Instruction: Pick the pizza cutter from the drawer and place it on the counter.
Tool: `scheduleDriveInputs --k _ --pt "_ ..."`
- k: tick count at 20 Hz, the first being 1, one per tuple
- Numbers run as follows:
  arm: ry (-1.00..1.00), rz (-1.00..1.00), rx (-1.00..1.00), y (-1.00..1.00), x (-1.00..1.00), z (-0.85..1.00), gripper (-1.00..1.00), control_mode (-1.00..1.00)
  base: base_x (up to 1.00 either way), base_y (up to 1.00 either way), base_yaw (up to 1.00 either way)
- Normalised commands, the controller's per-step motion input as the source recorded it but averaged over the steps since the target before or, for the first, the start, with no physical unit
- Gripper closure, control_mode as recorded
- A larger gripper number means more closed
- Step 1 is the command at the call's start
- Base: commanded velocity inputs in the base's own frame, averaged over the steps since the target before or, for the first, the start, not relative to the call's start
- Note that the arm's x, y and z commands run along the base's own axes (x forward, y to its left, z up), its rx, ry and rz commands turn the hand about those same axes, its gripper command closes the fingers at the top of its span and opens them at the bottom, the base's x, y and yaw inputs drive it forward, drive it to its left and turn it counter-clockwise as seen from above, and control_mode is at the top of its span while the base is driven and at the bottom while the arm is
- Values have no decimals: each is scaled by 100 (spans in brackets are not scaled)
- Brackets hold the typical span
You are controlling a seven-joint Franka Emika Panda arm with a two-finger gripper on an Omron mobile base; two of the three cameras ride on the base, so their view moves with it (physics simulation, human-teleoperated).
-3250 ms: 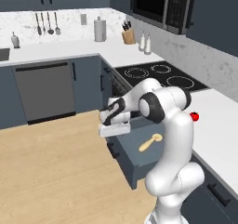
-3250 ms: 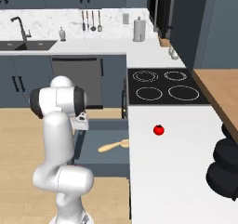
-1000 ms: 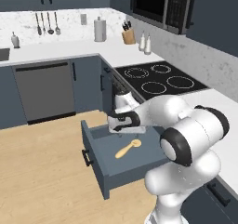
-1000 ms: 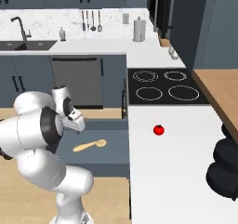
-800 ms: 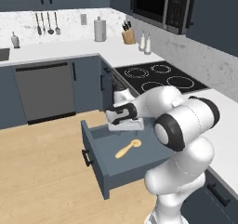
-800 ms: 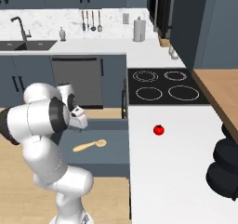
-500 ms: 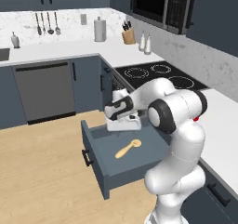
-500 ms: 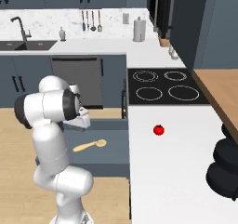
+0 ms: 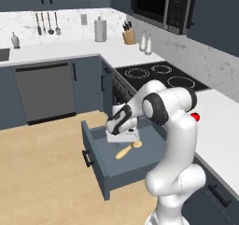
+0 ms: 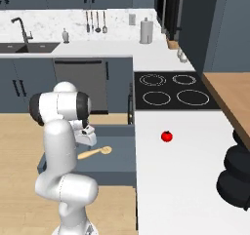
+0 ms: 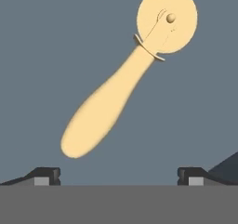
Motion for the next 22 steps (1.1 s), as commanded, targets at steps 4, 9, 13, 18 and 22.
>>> scheduleDriveInputs --k 4,9,13,18,22 --pt "-7 0 0 9 6 -35 -100 -100 0 0 0" --pt "-1 0 0 17 28 -6 -100 -100 0 0 0" --pt "0 0 0 2 35 -11 -100 -100 0 0 0" --pt "-1 0 0 -3 28 -44 -100 -100 0 0 0" --pt "0 0 0 -15 -4 -53 -100 -100 0 0 0"
